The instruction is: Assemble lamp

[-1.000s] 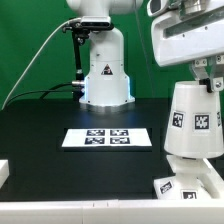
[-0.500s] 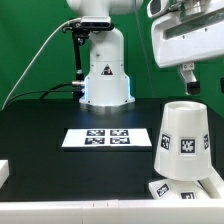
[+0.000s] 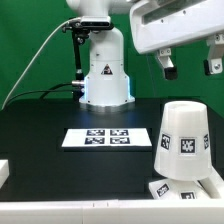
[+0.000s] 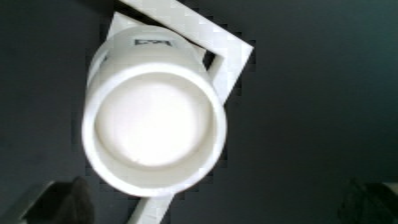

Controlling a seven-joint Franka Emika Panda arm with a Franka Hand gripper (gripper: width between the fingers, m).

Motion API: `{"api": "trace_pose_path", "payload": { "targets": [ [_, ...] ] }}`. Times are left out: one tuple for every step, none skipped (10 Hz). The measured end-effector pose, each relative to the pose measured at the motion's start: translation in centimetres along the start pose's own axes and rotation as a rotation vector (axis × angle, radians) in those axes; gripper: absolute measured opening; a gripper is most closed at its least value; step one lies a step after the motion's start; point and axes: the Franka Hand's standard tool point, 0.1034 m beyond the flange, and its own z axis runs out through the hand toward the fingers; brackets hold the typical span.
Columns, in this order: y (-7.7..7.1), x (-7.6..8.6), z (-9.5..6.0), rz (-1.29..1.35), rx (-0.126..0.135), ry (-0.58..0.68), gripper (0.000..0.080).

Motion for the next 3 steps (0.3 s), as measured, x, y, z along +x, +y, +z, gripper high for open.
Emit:
{"api": "trace_pose_path", "payload": {
  "targets": [
    [0.02,0.0,0.05,0.0,-0.001,0.0,0.0699],
    [0.02,-0.02,0.06,0.0,-0.001,0.0,0.0699],
    [0.02,-0.03,0.07,0.0,-0.001,0.0,0.0699]
  ]
}}
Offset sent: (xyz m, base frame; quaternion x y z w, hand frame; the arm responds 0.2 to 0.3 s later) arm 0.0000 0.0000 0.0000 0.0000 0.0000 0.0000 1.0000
